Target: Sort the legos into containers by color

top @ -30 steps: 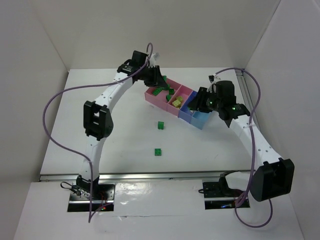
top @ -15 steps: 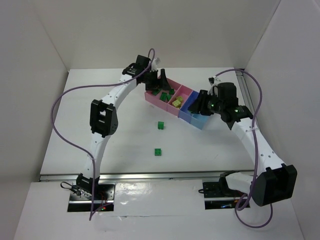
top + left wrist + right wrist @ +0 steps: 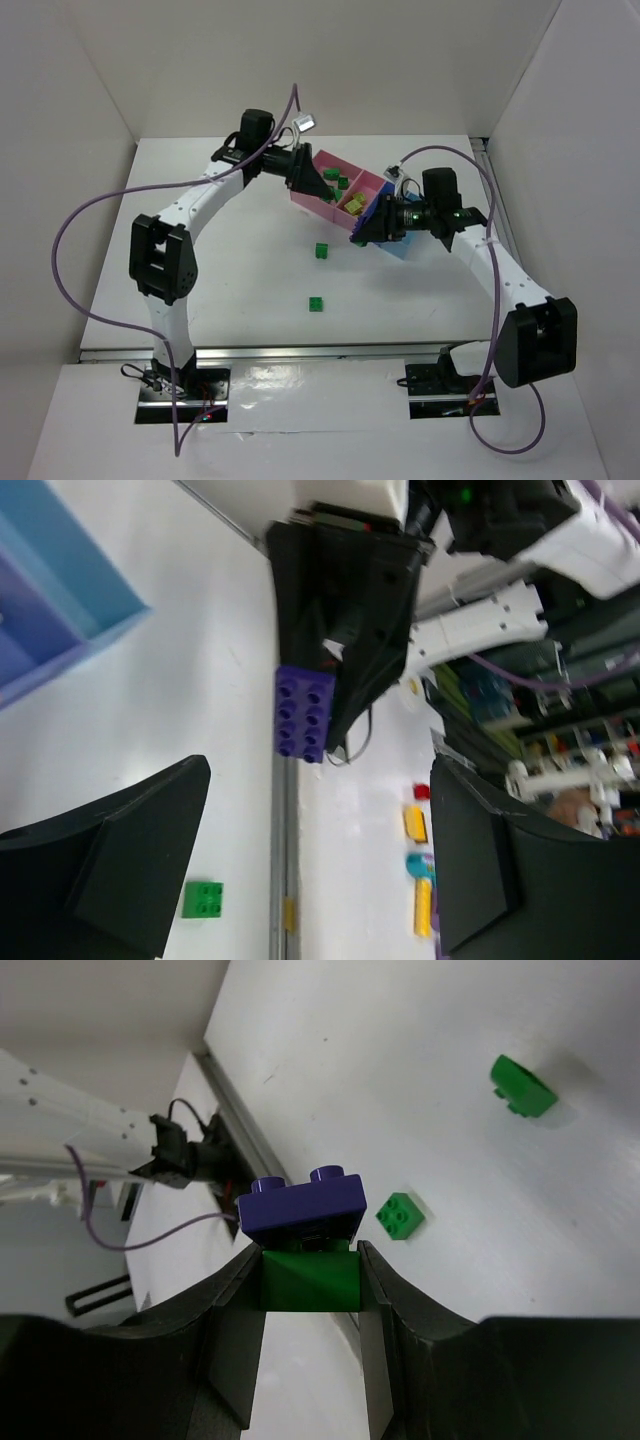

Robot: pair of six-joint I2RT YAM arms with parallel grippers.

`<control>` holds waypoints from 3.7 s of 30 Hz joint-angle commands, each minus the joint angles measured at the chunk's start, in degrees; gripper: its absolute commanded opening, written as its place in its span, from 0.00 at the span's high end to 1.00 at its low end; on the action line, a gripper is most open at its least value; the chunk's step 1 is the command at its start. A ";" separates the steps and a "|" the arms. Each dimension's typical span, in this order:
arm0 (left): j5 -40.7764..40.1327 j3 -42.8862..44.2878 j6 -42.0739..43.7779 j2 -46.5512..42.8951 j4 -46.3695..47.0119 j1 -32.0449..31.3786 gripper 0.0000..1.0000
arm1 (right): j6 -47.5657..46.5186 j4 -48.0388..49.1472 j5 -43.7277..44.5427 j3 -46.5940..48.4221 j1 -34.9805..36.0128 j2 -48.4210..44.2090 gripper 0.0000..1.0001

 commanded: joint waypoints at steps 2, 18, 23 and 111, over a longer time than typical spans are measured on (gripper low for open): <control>7.96 1.75 6.90 0.27 -3.06 -3.69 0.08 | -2.01 2.61 -11.47 2.56 -0.26 1.31 1.00; 0.40 9.93 14.74 7.39 -17.67 -9.24 0.23 | -4.38 0.59 -14.13 4.32 0.27 3.77 1.00; -0.74 10.99 14.12 8.62 -17.67 -10.29 0.34 | -4.39 0.06 -12.99 4.84 0.89 4.30 1.00; -44.51 32.79 -17.87 31.39 6.06 -20.05 0.27 | 18.29 -13.12 73.85 -0.87 0.10 -21.29 0.99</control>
